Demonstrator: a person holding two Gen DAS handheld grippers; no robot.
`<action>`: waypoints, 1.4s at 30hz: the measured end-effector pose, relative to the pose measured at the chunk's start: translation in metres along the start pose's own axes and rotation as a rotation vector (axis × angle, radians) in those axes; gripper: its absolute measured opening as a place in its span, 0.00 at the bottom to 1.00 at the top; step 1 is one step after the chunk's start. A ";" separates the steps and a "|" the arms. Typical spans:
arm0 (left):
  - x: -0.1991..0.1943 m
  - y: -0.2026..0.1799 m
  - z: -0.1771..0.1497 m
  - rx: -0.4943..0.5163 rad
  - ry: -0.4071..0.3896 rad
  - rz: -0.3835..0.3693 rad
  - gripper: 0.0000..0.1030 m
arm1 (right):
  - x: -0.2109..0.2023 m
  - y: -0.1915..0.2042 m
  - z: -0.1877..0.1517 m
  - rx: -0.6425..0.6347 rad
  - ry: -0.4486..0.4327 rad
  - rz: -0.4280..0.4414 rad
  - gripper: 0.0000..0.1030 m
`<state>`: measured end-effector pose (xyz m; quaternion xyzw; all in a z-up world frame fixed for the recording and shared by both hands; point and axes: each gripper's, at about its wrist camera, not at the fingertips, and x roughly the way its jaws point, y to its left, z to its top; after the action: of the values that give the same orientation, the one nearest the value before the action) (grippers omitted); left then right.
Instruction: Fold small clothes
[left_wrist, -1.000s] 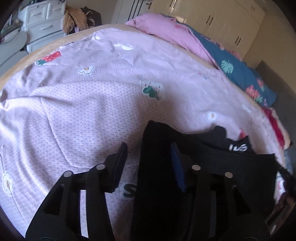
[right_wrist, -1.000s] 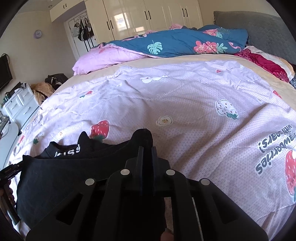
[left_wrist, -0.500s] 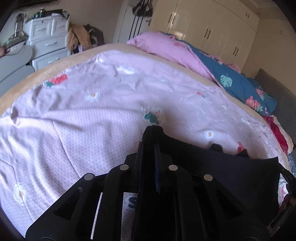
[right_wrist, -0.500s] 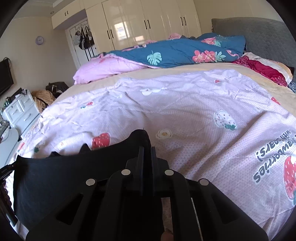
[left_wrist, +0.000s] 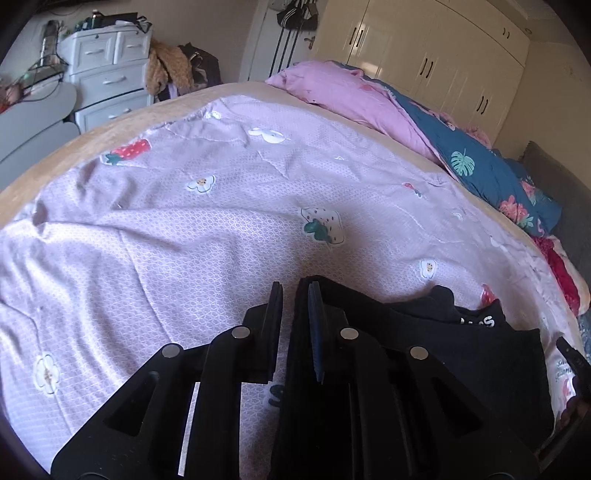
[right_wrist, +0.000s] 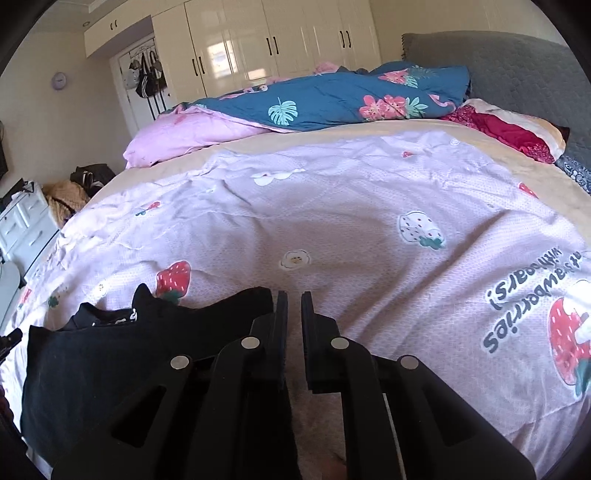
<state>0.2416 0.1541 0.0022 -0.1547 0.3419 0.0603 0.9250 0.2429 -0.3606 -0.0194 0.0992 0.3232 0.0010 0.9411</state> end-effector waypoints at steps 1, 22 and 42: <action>-0.002 -0.001 0.000 0.003 -0.002 -0.002 0.13 | -0.002 0.000 0.000 0.001 -0.001 0.005 0.15; -0.051 -0.038 -0.020 0.141 -0.013 -0.065 0.90 | -0.058 0.024 -0.007 -0.093 -0.051 0.095 0.80; -0.058 -0.068 -0.061 0.230 0.103 -0.109 0.91 | -0.077 0.053 -0.046 -0.201 0.030 0.142 0.84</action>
<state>0.1748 0.0695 0.0125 -0.0690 0.3848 -0.0376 0.9197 0.1575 -0.3049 0.0015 0.0267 0.3274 0.1014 0.9390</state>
